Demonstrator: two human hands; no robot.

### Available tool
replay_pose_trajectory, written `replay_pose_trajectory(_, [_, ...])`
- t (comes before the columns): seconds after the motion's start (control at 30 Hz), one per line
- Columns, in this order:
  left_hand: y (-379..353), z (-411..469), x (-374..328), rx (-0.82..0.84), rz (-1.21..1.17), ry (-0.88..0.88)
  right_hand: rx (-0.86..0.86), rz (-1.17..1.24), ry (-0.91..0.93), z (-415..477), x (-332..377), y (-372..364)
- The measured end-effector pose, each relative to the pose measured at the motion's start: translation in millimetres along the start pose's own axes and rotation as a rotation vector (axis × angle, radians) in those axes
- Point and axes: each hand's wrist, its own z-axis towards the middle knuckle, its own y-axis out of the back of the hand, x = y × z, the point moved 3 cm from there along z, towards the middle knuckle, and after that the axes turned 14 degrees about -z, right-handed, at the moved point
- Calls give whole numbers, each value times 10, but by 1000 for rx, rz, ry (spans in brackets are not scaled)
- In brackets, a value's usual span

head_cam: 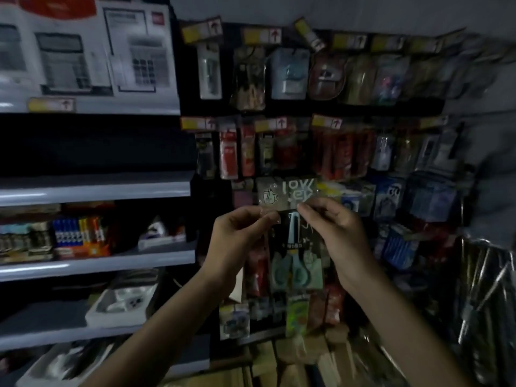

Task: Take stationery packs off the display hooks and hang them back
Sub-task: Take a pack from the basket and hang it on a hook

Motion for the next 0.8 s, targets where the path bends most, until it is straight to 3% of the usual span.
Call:
replay_pose_trajectory(0.53, [59,2351,-441,-41,68,-281,7,31,150,2363,60,-451])
replay_pose_trajectory(0.67, [226,2986,-784,-43,379,-490,-22,70,226,2965,215,-537])
replay_pose_trajectory(0.8, [257,3469,-1103,-184,833,-815,-47,60,241,3442,307,-544])
